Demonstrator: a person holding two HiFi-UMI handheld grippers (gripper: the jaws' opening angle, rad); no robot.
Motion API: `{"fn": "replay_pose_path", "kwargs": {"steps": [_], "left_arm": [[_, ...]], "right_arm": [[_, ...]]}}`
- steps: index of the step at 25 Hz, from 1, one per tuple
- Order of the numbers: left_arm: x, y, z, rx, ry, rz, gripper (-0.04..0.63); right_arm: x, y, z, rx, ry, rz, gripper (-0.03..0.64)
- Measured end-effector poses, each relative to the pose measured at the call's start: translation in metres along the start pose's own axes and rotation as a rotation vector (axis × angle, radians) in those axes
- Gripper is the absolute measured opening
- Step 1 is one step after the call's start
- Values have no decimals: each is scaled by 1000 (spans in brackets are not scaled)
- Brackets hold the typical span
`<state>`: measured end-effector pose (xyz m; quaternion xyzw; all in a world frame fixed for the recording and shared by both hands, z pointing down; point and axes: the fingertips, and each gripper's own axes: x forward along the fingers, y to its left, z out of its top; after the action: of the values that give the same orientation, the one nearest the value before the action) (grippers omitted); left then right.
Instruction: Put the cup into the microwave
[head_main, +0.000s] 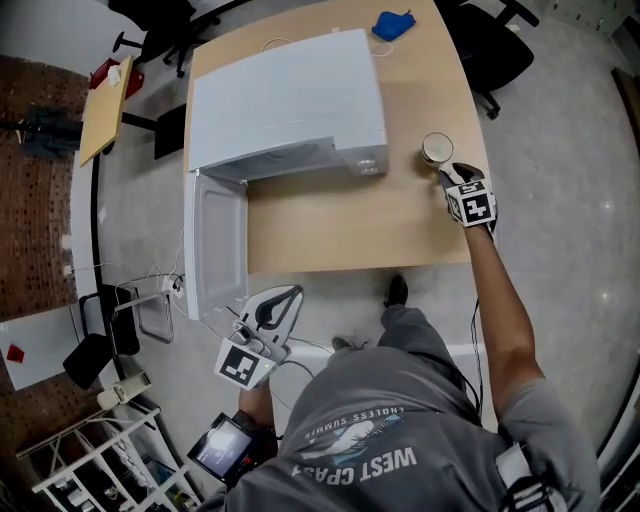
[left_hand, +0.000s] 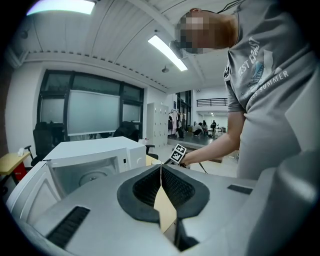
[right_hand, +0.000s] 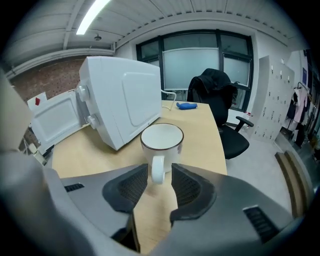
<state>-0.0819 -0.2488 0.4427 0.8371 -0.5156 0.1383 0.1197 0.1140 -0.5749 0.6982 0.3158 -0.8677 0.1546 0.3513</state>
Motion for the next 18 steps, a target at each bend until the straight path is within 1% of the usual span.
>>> {"fn": "replay_pose_path", "kwargs": {"steps": [2,5,7,12,15,18], "left_arm": [[2,3,0,-2,0,4,23],[3,7,-1,-10,3,13,23],[4,9,-3,-13,4,19,23],[7,9,-5,-7,7,16,23],[5,7,-3,3,2,8,23],[3,4,1,16,-3,0,23]], "right_arm": [[12,-1,-4,-19,25,-4,140],[20,0,-5,-69,45,-34,138],[20,-1,-3,-93,43,-50,77],[17,3,3,-79,2,-37,72],[2,11,3,-78,2,-24,72],[-19,20,10,-74,-29,-15,72]]}}
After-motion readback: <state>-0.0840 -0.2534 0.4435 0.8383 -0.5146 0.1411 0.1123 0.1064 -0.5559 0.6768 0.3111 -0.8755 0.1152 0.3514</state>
